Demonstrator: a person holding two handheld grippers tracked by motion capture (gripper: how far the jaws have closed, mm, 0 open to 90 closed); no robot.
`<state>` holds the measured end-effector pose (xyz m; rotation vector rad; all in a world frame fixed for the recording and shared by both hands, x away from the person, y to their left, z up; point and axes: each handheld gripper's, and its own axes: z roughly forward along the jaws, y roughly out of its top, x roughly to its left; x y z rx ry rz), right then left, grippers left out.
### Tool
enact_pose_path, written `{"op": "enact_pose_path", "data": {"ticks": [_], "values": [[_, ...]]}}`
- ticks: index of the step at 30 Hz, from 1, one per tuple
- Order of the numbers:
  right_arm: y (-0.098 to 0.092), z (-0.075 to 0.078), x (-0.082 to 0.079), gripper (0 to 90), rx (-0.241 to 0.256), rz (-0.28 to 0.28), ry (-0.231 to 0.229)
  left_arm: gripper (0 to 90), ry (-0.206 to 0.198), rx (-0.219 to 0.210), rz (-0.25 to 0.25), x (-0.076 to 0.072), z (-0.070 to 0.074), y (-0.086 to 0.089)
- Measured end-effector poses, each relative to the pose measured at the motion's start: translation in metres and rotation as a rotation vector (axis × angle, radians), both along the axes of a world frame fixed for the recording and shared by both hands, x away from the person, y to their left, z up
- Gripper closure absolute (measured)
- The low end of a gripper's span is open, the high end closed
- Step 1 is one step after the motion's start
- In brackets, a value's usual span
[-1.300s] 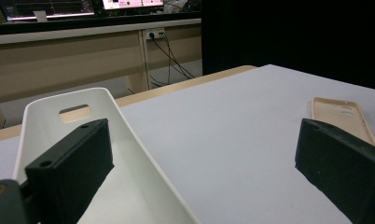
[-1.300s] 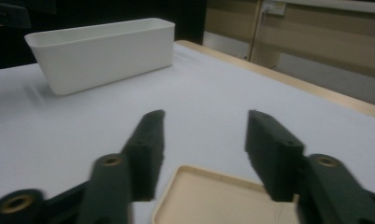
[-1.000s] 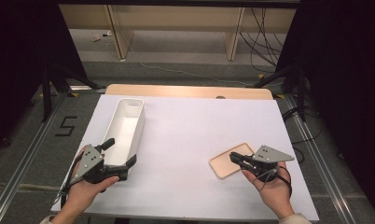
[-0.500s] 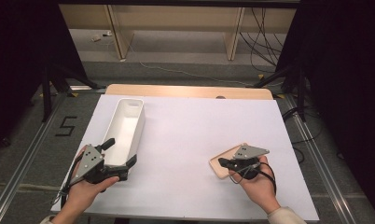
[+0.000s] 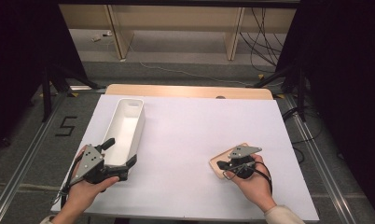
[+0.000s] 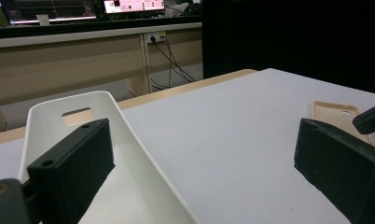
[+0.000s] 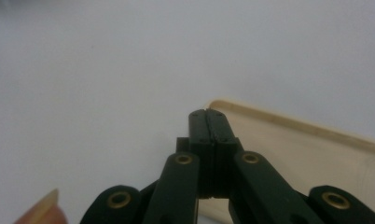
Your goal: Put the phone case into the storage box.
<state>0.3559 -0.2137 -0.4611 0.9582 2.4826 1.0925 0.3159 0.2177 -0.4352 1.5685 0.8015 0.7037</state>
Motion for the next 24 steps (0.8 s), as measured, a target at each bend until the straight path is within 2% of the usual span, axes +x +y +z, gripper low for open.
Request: {"op": "enact_pose_path", "data": {"ticks": [1, 5, 6, 7, 8, 9, 12, 13, 14, 15, 16, 17, 18, 19, 22, 23, 24], "values": [[-0.0007, -0.0006, 0.0007, 90.0, -0.013, 0.015, 0.006, 4.2, -0.001, 0.000, -0.001, 0.0001, 0.0000, 0.0001], [0.0004, -0.0047, 0.0010, 90.0, -0.044, 0.015, 0.029, 4.2, 0.002, -0.003, 0.000, -0.0002, 0.0000, 0.0000], [0.0018, -0.0049, -0.0018, 90.0, -0.047, -0.015, 0.066, 4.2, 0.002, -0.003, 0.000, -0.0002, 0.0000, 0.0000], [0.0006, -0.0054, -0.0006, 90.0, -0.071, 0.003, 0.067, 4.3, -0.001, 0.001, -0.002, 0.0001, 0.0000, 0.0003], [0.0012, -0.0055, -0.0013, 90.0, -0.073, -0.007, 0.086, 4.3, 0.000, 0.000, -0.001, 0.0000, -0.0001, 0.0001], [0.0016, -0.0079, -0.0008, 90.0, -0.079, -0.007, 0.070, 4.3, 0.000, 0.000, -0.001, 0.0000, -0.0001, 0.0001], [0.0011, -0.0081, -0.0002, 90.0, -0.094, 0.000, 0.080, 4.3, 0.001, -0.003, 0.000, -0.0002, -0.0001, -0.0001], [0.0024, -0.0078, -0.0013, 90.0, -0.096, -0.013, 0.094, 4.3, -0.001, 0.001, -0.001, 0.0000, -0.0001, 0.0001], [0.0023, -0.0093, -0.0002, 90.0, -0.116, 0.002, 0.073, 4.4, 0.003, -0.004, 0.000, -0.0002, -0.0003, -0.0002], [0.0030, -0.0090, -0.0009, 90.0, -0.112, -0.004, 0.088, 4.3, 0.003, -0.004, -0.001, -0.0002, -0.0003, -0.0002], [0.0023, -0.0082, -0.0007, 90.0, -0.128, 0.006, 0.097, 4.4, 0.003, -0.005, -0.001, -0.0002, -0.0003, -0.0002], [0.0024, -0.0084, -0.0007, 90.0, -0.126, 0.005, 0.103, 4.3, -0.002, -0.005, -0.004, 0.0004, -0.0004, -0.0001], [0.0027, -0.0097, 0.0002, 90.0, -0.116, 0.003, 0.089, 4.3, 0.002, 0.001, 0.000, -0.0001, -0.0001, 0.0002], [0.0024, -0.0084, -0.0008, 90.0, -0.124, -0.003, 0.116, 4.4, 0.002, 0.001, 0.000, -0.0001, -0.0001, 0.0002], [0.0018, -0.0102, 0.0002, 90.0, -0.126, -0.003, 0.097, 4.4, 0.001, -0.003, -0.001, -0.0001, -0.0002, 0.0001], [0.0019, -0.0092, -0.0003, 90.0, -0.122, -0.009, 0.115, 4.4, 0.003, -0.004, 0.000, -0.0002, -0.0002, 0.0000], [0.0015, -0.0097, 0.0001, 90.0, -0.125, -0.001, 0.109, 4.5, 0.003, -0.004, 0.000, -0.0002, -0.0002, 0.0001]]}}
